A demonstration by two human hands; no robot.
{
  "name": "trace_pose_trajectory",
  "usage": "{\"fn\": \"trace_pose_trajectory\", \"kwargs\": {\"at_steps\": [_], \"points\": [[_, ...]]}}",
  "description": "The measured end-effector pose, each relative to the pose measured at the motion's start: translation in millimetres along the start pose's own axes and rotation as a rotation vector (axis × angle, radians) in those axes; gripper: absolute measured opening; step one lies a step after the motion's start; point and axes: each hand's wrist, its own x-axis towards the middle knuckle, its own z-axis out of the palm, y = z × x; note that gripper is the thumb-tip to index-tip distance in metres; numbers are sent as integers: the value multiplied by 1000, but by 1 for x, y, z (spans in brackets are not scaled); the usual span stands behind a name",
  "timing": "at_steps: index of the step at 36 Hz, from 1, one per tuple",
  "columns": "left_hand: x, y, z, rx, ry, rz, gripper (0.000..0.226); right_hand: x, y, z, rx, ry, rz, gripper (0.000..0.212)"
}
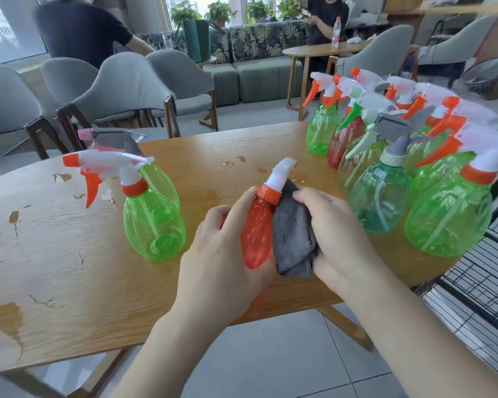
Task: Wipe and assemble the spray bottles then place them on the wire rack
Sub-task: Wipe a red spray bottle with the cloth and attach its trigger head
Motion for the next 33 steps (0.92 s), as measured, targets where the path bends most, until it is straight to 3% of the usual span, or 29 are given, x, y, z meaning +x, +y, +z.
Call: {"fn": "trace_pose_trajectory", "kwargs": {"at_steps": [3, 7, 11, 15, 19, 25, 29, 33], "points": [[0, -1, 6, 214, 80, 11, 98, 2, 3, 4, 74, -47, 24, 12], [-3, 3, 17, 383, 203, 24, 96, 1, 8, 9, 78, -160, 33, 22], [-15, 21, 30, 410, 122, 22, 115, -1, 10, 10, -29, -89, -91, 16], [-23, 32, 29, 252, 61, 0, 106, 8, 5, 4, -86, -1, -99, 22], [-14, 28, 8, -97, 47, -107, 94, 19, -5, -11, -91, -124, -53, 21], [5, 0, -8, -468, -287, -211, 102, 24, -8, -25, -65, -321, 1, 29], [8, -1, -4, -485, -271, -193, 81, 22, -3, -13, -44, -185, -30, 39], [8, 6, 3, -412, -154, -196, 70, 13, 4, -2, -22, -45, -55, 31]]}}
